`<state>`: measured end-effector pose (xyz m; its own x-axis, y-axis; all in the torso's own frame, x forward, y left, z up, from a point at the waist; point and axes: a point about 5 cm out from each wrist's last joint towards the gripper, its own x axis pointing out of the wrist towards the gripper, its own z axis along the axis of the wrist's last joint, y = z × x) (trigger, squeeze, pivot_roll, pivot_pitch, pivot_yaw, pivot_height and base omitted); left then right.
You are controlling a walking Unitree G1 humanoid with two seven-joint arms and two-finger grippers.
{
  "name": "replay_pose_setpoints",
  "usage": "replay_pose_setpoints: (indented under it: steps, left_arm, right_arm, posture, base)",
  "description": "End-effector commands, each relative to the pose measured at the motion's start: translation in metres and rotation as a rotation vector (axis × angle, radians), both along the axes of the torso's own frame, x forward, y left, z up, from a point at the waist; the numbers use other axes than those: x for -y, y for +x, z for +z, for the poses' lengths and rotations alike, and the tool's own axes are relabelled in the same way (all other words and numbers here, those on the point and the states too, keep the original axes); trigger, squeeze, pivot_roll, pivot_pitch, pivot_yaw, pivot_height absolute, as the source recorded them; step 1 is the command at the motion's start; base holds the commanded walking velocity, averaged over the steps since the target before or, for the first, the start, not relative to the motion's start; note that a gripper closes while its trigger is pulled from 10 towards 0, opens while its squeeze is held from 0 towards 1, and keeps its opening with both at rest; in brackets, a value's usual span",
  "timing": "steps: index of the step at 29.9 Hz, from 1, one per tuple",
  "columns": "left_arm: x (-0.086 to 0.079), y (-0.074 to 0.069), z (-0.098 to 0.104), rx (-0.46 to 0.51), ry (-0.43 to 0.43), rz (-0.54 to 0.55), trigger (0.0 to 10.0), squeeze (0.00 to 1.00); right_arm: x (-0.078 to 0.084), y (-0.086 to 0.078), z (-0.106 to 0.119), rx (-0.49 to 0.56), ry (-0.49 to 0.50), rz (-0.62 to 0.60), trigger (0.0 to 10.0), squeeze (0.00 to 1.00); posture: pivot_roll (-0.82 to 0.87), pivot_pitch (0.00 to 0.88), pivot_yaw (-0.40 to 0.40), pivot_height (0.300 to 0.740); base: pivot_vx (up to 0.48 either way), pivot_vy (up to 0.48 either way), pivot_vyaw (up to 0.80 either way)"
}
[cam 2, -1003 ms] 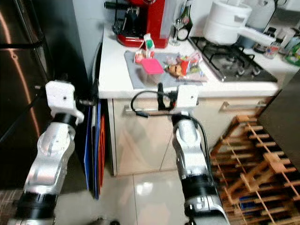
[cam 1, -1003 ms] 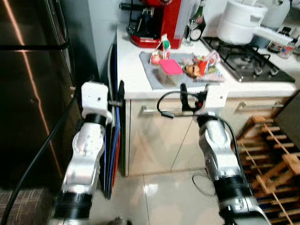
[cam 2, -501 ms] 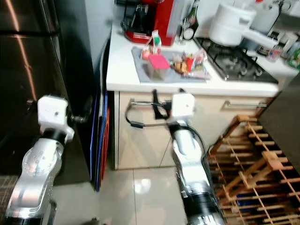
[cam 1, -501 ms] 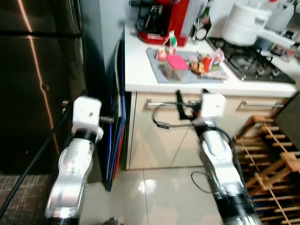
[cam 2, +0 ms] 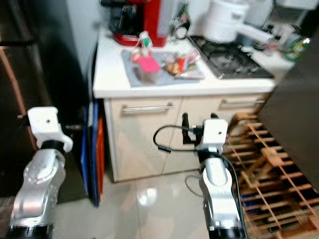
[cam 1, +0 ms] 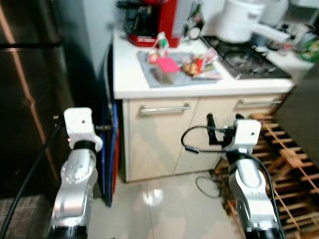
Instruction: Restocking fridge
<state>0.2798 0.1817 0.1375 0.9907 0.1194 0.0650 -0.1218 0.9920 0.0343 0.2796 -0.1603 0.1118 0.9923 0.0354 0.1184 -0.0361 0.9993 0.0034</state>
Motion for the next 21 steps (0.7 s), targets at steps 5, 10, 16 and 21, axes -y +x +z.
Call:
replay_pose_setpoints:
  steps: [5, 10, 16, 21]
  left_arm:
    - [0.012, 0.010, 0.002, -0.006, -0.016, -0.014, 10.0, 0.00]
    - [0.018, 0.010, 0.010, 0.037, 0.023, -0.045, 10.0, 0.00]
    - [0.017, 0.010, 0.020, 0.090, 0.031, -0.036, 10.0, 0.00]
    - [0.016, 0.009, 0.035, 0.171, 0.065, -0.013, 10.0, 0.00]
  right_arm:
    - [-0.003, 0.006, 0.000, -0.018, 0.016, 0.028, 10.0, 0.00]
    - [-0.010, 0.005, -0.001, -0.022, 0.015, 0.064, 10.0, 0.00]
    - [-0.013, 0.005, -0.001, -0.018, 0.006, 0.088, 10.0, 0.00]
    - [-0.015, 0.006, 0.002, 0.000, -0.007, 0.101, 10.0, 0.00]
  posture:
    - [0.00, 0.000, -0.067, 0.740]
    - [0.00, 0.000, -0.066, 0.740]
    - [0.00, 0.000, -0.072, 0.740]
    - [0.01, 0.000, -0.076, 0.740]
  base:
    - [0.312, -0.361, 0.00]
    - [0.313, -0.359, 0.00]
    - [0.320, -0.353, 0.00]
    - [0.328, -0.347, 0.00]
